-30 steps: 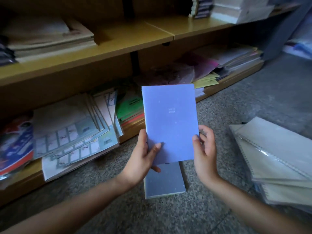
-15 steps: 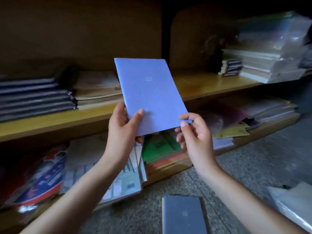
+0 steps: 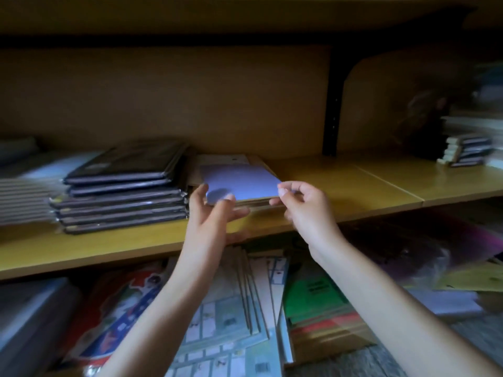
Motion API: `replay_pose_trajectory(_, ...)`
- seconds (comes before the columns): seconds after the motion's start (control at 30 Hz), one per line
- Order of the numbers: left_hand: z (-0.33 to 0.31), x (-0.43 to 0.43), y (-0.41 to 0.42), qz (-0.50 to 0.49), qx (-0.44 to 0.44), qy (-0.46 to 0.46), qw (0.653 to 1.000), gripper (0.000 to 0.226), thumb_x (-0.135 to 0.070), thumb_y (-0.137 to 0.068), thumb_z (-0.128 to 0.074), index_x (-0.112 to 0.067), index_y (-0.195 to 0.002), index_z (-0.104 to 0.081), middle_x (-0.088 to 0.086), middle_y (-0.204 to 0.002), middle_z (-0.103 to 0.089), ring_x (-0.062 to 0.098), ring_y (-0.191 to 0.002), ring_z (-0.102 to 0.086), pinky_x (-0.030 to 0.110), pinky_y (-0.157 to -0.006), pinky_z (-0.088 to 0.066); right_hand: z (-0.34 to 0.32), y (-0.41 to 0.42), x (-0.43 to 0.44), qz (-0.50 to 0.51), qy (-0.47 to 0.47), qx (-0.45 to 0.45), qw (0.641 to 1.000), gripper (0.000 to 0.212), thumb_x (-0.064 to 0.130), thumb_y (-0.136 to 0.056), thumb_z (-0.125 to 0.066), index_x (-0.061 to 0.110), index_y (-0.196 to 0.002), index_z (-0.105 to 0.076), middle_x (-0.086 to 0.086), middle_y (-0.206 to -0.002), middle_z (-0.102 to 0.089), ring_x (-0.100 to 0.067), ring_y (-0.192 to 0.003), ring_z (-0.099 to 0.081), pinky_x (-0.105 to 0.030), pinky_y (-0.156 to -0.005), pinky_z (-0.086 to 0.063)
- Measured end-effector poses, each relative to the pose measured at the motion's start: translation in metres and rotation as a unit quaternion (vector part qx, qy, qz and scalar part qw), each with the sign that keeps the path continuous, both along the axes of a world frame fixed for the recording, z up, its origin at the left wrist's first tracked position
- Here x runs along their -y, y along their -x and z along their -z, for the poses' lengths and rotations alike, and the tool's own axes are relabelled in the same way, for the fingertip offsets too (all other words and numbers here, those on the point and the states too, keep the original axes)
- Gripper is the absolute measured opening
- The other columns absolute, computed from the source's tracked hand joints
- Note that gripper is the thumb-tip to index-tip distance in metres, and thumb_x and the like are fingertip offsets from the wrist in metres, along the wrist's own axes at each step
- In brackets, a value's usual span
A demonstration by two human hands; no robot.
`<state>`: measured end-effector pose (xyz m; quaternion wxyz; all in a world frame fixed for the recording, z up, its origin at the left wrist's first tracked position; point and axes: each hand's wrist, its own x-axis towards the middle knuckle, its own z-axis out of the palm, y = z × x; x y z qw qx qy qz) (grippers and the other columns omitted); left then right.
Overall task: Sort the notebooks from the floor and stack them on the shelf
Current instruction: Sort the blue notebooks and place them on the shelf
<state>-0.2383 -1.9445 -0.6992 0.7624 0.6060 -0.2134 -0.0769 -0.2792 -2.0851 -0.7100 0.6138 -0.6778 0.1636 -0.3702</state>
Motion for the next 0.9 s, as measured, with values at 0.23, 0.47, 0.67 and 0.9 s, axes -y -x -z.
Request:
replay_pose_trajectory(0.23,0.033,0.002,0.005,-0.199,0.452,-0.405,0.770,0.055,-0.046,-0.078,-0.047,-0.020,-0.126,-0.045,0.010,-0.133,-0.033,0.025,-0.124,-0.025,0.042,-0.099,-0.026,0.008,-0.021,0.011,0.168,0.384,-0.127,0.899,0.012,0.034,-0.091,-0.056,0.023,-0.092,-0.051,0.007,-0.079,-0.064,-0.012,-0.070,-0.056,-0.030,-0.055,-0.039)
replay_pose_trajectory(0.47,0.025,0.021,-0.031,-0.177,0.529,-0.485,0.673,0.050,-0.047,-0.091,-0.026,-0.023,-0.116,-0.063,0.000,-0.133,-0.057,0.018,-0.133,-0.043,0.043,-0.110,-0.026,0.012,-0.017,0.028,0.054,0.428,-0.089,0.898,0.011,0.019,-0.095,-0.048,0.018,-0.106,-0.048,0.012,-0.085,-0.053,-0.018,-0.082,-0.060,-0.030,-0.062,-0.043)
replay_pose_trajectory(0.67,0.016,0.020,-0.035,-0.167,0.519,-0.492,0.679,0.050,-0.038,-0.086,-0.014,-0.024,-0.115,-0.051,-0.002,-0.130,-0.057,0.016,-0.128,-0.047,0.046,-0.109,-0.025,0.015,-0.017,0.032,0.050,0.431,-0.096,0.896,0.019,0.016,-0.089,-0.058,0.024,-0.098,-0.044,0.016,-0.069,-0.041,0.005,-0.061,-0.043,-0.015,-0.052,-0.033)
replay_pose_trajectory(0.9,0.013,0.026,-0.054,-0.179,0.515,-0.508,0.667,0.049,-0.039,-0.077,-0.009,-0.025,-0.112,-0.040,0.002,-0.125,-0.054,0.021,-0.123,-0.047,0.045,-0.101,-0.028,0.014,-0.016,0.032,0.043,0.431,-0.099,0.896,0.026,0.016,-0.089,-0.058,0.026,-0.109,-0.046,0.016,-0.072,-0.042,0.003,-0.062,-0.044,-0.013,-0.052,-0.034)
